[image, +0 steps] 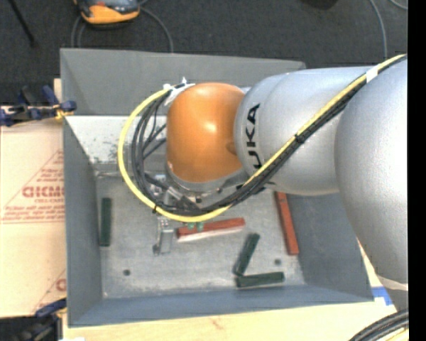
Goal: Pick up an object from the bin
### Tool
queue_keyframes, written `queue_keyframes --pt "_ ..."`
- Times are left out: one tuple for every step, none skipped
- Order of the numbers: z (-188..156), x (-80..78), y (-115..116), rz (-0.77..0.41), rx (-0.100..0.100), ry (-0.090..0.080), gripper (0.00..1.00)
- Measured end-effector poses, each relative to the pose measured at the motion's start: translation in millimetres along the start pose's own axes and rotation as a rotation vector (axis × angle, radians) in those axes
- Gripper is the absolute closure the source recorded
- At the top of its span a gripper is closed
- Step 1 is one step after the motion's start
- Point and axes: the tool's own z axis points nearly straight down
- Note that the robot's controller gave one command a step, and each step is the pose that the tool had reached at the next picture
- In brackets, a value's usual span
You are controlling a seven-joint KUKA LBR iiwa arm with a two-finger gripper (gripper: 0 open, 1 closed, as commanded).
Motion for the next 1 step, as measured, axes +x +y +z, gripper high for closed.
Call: queue_keyframes --pt "-4.1 -1.9 -0.7 0.004 -0.001 -0.007 0.00"
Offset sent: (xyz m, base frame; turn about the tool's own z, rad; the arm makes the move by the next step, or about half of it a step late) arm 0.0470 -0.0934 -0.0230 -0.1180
